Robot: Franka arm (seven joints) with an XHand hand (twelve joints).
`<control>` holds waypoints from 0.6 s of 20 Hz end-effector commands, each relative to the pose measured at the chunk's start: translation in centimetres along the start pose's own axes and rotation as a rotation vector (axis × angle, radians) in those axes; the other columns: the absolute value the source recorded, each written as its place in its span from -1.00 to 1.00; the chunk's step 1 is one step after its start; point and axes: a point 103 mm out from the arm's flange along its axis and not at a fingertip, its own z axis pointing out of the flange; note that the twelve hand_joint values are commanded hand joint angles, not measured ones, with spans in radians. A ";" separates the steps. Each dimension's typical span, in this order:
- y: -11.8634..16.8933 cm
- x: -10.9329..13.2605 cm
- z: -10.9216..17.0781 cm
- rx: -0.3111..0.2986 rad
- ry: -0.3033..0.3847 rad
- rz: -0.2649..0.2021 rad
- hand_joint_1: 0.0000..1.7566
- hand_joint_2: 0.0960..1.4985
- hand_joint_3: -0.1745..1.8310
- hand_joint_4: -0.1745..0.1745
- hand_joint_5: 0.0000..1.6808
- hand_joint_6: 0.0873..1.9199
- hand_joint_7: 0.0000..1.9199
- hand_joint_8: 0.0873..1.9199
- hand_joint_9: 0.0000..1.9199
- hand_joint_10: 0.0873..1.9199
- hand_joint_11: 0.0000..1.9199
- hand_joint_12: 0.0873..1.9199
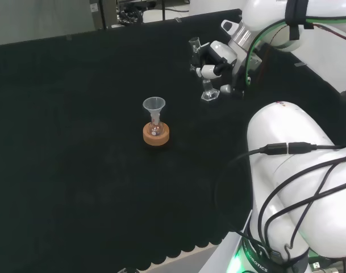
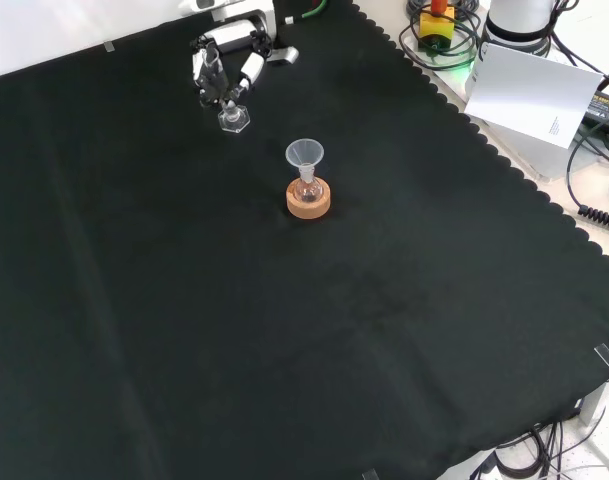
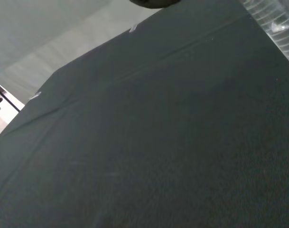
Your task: Pick up the graduated cylinder.
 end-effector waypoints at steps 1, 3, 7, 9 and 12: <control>-2.6 1.6 -0.7 0.069 -0.051 -0.007 0.32 0.44 -0.84 -0.90 0.21 -0.05 0.36 -0.76 0.52 -1.00 0.37 -0.33; -3.4 2.1 -0.9 0.086 -0.061 -0.009 0.32 0.44 -0.84 -0.90 0.21 -0.05 0.36 -0.76 0.52 -1.00 0.37 -0.33; -5.1 3.3 -1.3 0.116 -0.083 -0.023 0.32 0.44 -0.84 -0.87 0.22 -0.06 0.37 -0.78 0.53 -1.00 0.38 -0.34; -6.0 3.9 -1.3 0.135 -0.094 -0.032 0.32 0.44 -0.84 -0.88 0.23 -0.07 0.37 -0.78 0.53 -1.00 0.37 -0.34; -7.4 4.9 -1.3 0.173 -0.131 -0.047 0.32 0.44 -0.84 -0.89 0.23 -0.07 0.37 -0.78 0.53 -1.00 0.37 -0.35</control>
